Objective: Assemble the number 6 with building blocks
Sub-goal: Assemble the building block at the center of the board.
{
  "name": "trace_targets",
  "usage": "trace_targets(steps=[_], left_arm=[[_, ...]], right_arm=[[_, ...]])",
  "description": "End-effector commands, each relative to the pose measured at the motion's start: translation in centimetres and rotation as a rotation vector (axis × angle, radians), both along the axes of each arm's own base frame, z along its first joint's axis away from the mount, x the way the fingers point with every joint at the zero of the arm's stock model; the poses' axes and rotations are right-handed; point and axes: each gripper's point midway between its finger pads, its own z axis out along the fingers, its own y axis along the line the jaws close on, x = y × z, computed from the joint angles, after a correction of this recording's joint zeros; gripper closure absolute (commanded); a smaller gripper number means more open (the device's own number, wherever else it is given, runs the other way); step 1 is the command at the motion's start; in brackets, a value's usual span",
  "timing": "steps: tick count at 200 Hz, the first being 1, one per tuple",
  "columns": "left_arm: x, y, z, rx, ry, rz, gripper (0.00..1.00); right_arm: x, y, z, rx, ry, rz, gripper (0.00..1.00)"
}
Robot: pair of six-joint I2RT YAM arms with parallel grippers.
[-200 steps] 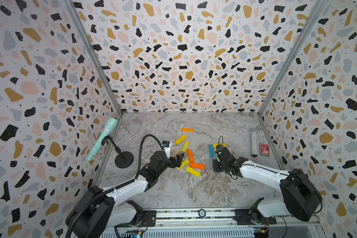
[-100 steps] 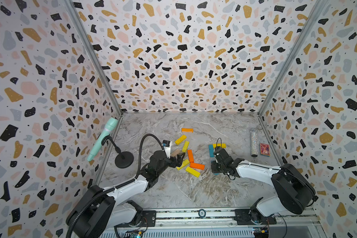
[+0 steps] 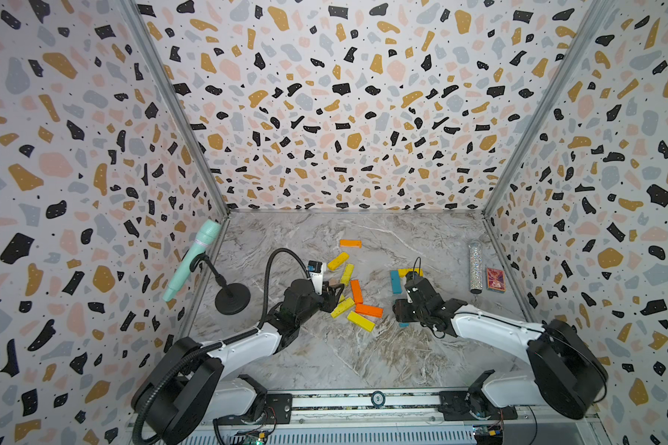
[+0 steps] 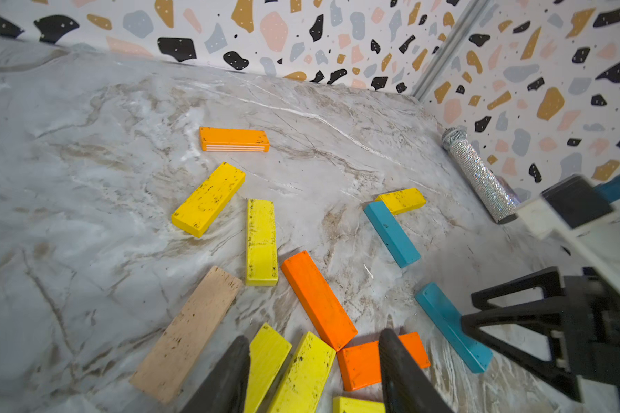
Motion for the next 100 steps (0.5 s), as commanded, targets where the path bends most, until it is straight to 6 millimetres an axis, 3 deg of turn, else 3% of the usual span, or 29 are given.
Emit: trace_targets(steps=[1,47,100], left_arm=[[0.0,-2.9,2.5,-0.095,-0.035,-0.07,0.62],[-0.6,-5.8,1.4,-0.109,0.012,-0.128,0.68],[-1.9,-9.8,0.1,-0.147,0.089,-0.178,0.85]], right_arm=[[-2.4,-0.9,0.4,0.067,0.048,-0.031,0.5],[-6.1,-2.3,-0.7,0.164,0.096,-0.065,0.76],[-6.9,-2.5,-2.1,0.185,0.101,-0.055,0.83]])
